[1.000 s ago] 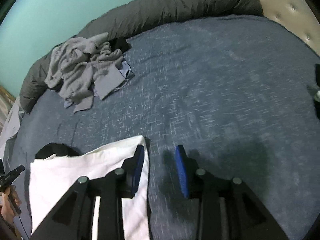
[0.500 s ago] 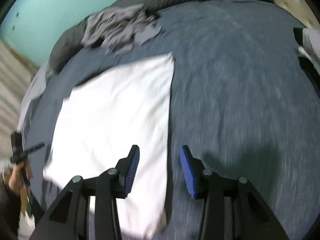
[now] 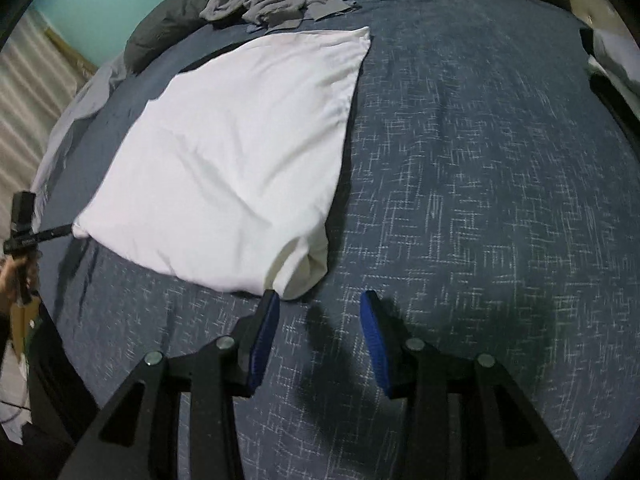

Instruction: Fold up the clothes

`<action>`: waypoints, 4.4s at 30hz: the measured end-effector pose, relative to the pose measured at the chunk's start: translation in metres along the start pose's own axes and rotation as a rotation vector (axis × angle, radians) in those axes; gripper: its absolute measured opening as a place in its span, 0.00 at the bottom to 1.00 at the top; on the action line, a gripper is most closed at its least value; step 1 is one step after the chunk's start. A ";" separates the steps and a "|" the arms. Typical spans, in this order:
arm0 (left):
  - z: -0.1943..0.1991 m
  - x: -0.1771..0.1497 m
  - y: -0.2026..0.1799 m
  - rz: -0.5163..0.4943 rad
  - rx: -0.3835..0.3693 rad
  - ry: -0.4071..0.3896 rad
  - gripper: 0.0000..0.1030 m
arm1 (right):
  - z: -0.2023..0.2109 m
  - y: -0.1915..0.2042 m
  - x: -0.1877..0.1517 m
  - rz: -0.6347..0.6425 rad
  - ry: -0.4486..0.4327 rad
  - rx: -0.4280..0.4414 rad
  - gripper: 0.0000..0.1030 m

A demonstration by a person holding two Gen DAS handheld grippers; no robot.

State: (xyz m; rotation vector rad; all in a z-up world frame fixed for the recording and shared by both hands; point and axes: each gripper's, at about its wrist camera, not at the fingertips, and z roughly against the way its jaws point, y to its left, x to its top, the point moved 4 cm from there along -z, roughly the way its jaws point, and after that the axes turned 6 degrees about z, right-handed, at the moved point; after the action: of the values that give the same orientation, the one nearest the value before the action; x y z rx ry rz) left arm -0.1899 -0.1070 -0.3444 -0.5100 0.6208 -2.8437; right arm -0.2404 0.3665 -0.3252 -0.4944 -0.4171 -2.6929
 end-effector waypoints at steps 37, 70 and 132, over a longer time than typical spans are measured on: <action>-0.007 -0.011 -0.010 -0.153 0.110 0.006 0.04 | -0.002 -0.017 -0.006 0.013 -0.016 -0.016 0.00; -0.006 0.025 -0.054 -0.056 0.063 -0.137 0.08 | -0.043 0.023 0.018 0.075 0.125 -0.043 0.01; -0.015 -0.006 -0.001 0.213 0.018 -0.223 0.38 | -0.104 0.193 0.041 0.125 0.169 0.099 0.04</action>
State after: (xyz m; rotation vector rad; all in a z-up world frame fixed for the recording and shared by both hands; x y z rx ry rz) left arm -0.1899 -0.0992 -0.3589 -0.7003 0.5697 -2.5453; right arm -0.2271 0.1470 -0.3608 -0.2539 -0.4538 -2.5542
